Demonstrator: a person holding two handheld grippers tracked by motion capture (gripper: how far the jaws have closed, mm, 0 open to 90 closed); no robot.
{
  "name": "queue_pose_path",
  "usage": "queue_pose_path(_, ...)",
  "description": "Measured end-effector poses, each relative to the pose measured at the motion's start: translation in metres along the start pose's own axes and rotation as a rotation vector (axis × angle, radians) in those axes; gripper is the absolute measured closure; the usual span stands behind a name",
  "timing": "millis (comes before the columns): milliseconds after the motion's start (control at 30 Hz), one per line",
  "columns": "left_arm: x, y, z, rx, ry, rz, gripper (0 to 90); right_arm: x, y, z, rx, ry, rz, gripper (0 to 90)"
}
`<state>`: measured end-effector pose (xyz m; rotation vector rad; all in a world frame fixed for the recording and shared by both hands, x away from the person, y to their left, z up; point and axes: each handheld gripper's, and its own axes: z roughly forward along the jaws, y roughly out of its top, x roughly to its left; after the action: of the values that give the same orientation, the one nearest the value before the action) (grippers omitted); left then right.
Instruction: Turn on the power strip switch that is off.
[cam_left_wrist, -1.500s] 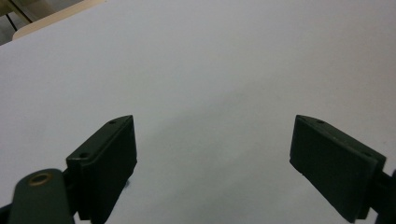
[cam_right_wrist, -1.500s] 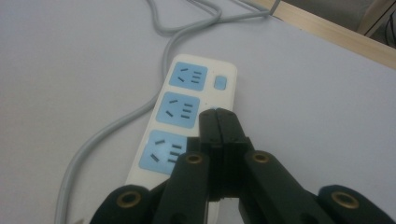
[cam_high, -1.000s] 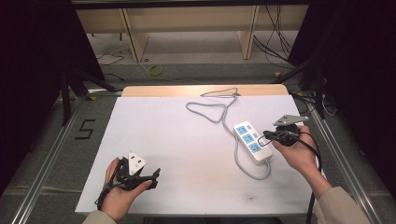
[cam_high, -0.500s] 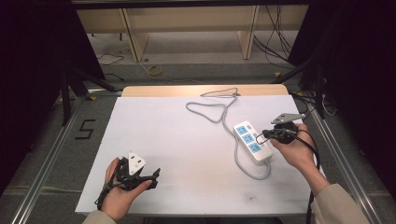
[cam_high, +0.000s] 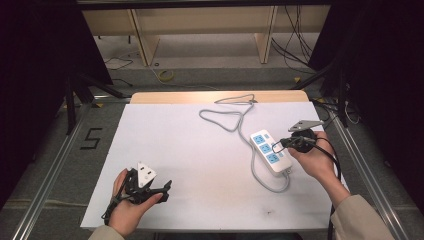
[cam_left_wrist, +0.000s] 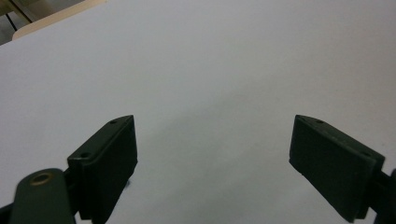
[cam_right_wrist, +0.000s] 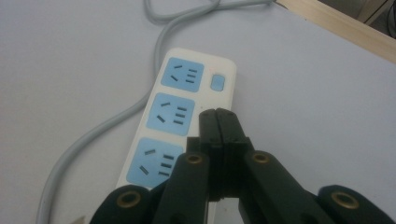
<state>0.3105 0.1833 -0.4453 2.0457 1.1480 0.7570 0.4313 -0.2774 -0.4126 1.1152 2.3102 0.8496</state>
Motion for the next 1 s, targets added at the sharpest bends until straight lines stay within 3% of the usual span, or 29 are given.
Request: queue_pose_path(1000, -0.001, 0.001, 0.0, -0.009, 0.001, 0.007, 14.9, -0.001, 0.009, 0.018, 0.023, 0.01, 0.012, 90.0)
